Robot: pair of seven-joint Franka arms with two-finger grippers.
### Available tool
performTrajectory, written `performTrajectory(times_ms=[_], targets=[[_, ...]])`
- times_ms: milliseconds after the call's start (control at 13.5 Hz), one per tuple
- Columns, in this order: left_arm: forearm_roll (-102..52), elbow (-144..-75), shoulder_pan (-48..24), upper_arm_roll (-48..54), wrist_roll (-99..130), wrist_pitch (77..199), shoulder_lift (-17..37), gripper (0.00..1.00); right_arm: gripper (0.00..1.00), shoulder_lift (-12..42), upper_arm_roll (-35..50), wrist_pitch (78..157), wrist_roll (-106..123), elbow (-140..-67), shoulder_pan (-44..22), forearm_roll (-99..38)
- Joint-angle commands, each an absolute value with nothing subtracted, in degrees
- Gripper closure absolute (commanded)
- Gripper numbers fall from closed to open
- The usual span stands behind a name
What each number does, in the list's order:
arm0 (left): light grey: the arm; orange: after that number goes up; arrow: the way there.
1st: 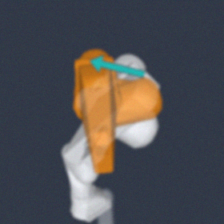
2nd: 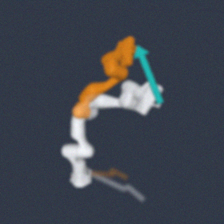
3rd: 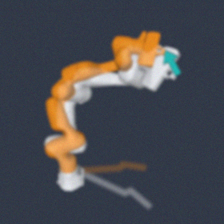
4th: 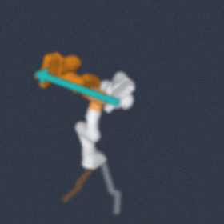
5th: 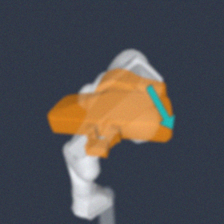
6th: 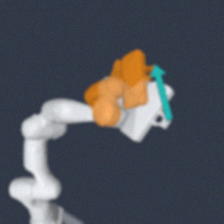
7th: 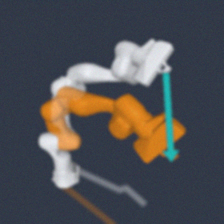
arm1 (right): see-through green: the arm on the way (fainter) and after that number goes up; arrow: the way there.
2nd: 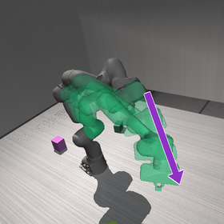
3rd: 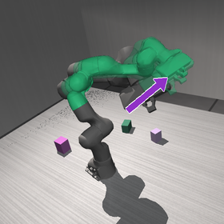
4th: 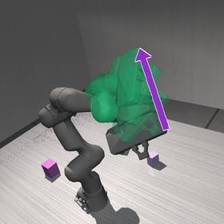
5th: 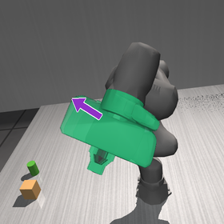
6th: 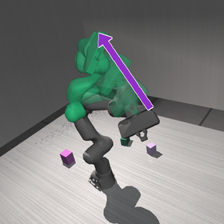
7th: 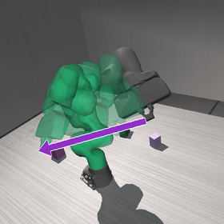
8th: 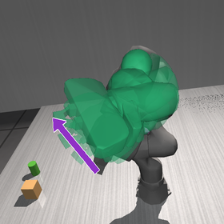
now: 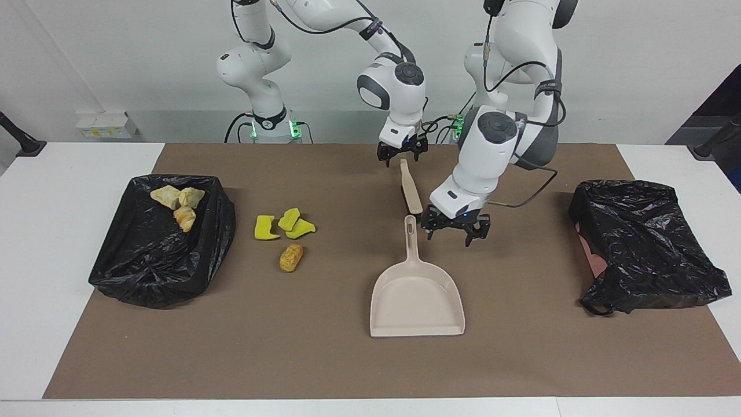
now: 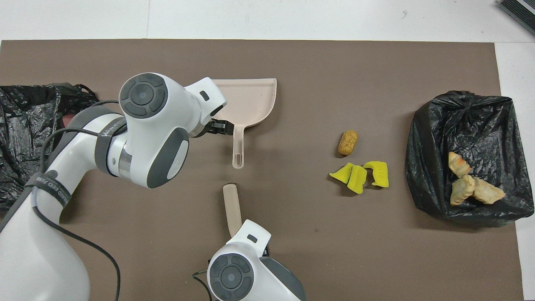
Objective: Sweep and dump trash in bin
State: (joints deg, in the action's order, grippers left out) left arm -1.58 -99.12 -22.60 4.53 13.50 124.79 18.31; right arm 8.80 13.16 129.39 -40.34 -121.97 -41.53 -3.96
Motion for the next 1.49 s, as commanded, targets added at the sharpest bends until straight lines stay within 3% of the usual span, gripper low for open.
performTrajectory(times_ms=[0, 223, 297, 372, 446, 520, 595, 892, 1041, 1264, 1412], targets=[[-1.15, -99.14, -26.79, 3.52, 19.30, 127.95, 20.64, 0.00, 0.12, 7.03, 13.36, 129.73, -39.20, -123.84, -41.04, -5.45], [2.89, -98.79, -30.49, 3.51, 25.39, 129.64, 24.43, 0.00, 0.57, 7.12, 13.36, 129.46, -38.85, -123.84, -40.87, -5.45], [3.25, -98.96, -30.50, 3.52, 25.57, 129.03, 24.35, 0.00, 0.88, 7.21, 13.36, 129.55, -39.11, -123.84, -40.78, -5.45], [3.25, -98.96, -30.59, 3.52, 25.75, 128.59, 24.35, 0.00, 1.00, 7.29, 13.27, 129.20, -39.55, -123.40, -40.87, -5.45], [3.25, -98.96, -30.67, 3.52, 25.75, 127.97, 24.26, 0.05, 1.00, 7.73, 13.27, 128.24, -39.90, -122.44, -40.78, -5.54], [3.34, -98.62, -30.67, 3.52, 25.75, 126.66, 24.26, 0.29, 1.00, 8.17, 13.27, 126.93, -40.16, -121.39, -40.43, -5.71], [3.34, -98.35, -30.59, 3.52, 25.66, 126.56, 24.34, 0.44, 1.00, 8.52, 13.27, 126.31, -39.56, -120.85, -39.99, -5.71], [3.34, -98.09, -30.59, 3.52, 25.75, 125.25, 23.99, 0.46, 1.00, 5.99, 13.01, 122.18, -37.01, -120.94, -37.97, -5.27], [3.34, -97.91, -30.59, 3.43, 25.75, 124.54, 23.73, 0.52, 1.00, 3.27, 13.01, 118.76, -34.82, -121.64, -35.09, -4.92], [3.34, -97.91, -30.59, 3.34, 25.75, 124.19, 23.55, 0.69, 1.00, -2.62, 12.92, 113.65, -29.46, -123.48, -28.94, -4.66], [3.34, -97.30, -30.32, 3.34, 25.75, 123.67, 23.47, 0.69, 1.00, -5.17, 12.92, 111.20, -28.57, -123.49, -25.59, -4.22]])
